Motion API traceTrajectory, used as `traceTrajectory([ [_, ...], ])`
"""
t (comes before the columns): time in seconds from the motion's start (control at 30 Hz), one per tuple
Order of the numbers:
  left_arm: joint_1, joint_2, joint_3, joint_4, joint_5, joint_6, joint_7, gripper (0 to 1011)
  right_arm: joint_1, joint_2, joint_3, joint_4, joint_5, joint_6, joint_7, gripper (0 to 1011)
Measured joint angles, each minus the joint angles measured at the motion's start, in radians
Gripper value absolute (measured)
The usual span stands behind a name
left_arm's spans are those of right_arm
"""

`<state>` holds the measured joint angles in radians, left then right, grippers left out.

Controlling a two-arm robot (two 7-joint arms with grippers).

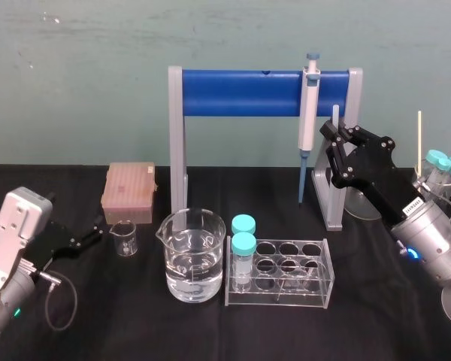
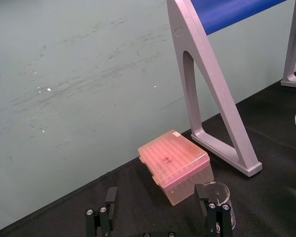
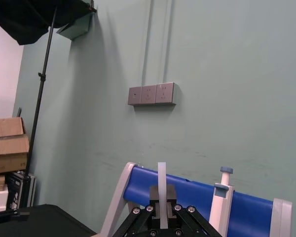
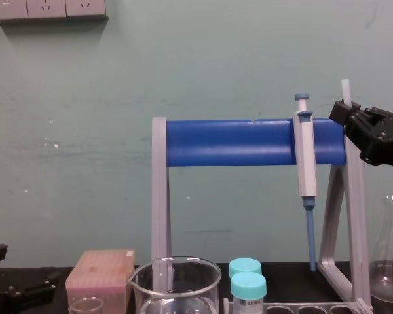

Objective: Pick up the stirring rod with one hand, then place it down.

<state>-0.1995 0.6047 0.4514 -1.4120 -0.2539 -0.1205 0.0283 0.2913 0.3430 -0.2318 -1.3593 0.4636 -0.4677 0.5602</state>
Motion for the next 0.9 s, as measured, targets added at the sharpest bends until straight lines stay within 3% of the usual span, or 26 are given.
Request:
traceTrajectory([
  [0.9,0.000,0.000,0.000,0.000,0.000,0.000,0.000,1000,0.000,0.000,0.000,0.000,0.000,0.000,0.000,72],
])
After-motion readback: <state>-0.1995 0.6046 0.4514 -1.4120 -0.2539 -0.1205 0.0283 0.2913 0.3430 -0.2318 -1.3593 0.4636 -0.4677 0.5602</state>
